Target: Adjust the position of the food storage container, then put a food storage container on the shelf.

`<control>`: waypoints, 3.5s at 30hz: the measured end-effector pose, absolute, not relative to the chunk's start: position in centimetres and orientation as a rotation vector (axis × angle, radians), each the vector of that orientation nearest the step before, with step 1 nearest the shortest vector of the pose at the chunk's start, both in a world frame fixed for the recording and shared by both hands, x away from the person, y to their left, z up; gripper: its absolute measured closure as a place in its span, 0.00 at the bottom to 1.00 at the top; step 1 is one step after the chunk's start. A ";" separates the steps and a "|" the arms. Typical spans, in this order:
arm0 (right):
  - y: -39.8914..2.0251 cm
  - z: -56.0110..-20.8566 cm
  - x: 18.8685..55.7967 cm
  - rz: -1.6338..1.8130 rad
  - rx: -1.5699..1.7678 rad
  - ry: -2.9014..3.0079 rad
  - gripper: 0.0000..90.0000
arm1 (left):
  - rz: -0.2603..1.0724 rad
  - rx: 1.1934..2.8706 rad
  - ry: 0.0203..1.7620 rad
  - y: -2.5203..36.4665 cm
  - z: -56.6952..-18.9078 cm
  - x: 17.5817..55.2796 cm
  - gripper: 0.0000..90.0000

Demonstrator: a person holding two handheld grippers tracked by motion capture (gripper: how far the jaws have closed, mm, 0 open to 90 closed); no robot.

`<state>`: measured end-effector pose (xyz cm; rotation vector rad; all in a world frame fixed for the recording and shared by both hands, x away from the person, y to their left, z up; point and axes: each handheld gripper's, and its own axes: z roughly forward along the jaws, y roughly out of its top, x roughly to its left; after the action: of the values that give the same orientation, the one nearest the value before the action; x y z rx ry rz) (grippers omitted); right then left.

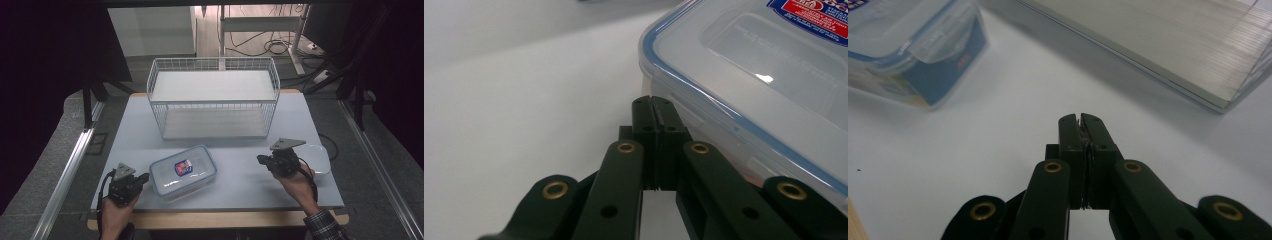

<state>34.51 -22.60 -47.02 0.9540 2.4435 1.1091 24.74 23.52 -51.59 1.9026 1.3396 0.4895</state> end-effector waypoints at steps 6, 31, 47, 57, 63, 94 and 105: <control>-21.4 -47.4 34.7 1.132 0.950 2.476 0.98 | 0.474 1.935 1.311 22.2 -51.6 27.0 1.00; -20.5 -48.9 34.7 1.067 0.979 2.512 0.97 | 0.345 2.013 1.154 15.3 -52.2 33.1 1.00; -21.9 -48.2 33.6 1.086 0.973 2.412 0.84 | 0.428 1.981 1.129 17.4 -50.8 31.2 0.73; -22.6 -47.2 31.5 1.193 0.931 2.367 0.55 | 0.390 1.992 1.079 17.9 -50.8 28.3 0.36; -22.5 -47.1 30.7 1.230 0.909 2.376 0.41 | 0.408 2.015 1.048 18.1 -51.0 27.1 0.23; -21.6 -47.5 32.1 1.314 0.898 2.448 0.05 | 0.375 1.989 0.902 17.7 -50.9 27.7 0.00; -20.1 -47.3 33.1 1.246 0.915 2.504 0.02 | 0.304 1.995 0.954 16.6 -49.0 29.9 0.00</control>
<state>33.09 -20.14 -47.26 0.9151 2.5038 1.2460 29.94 16.60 -49.00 1.9947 0.9541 0.3045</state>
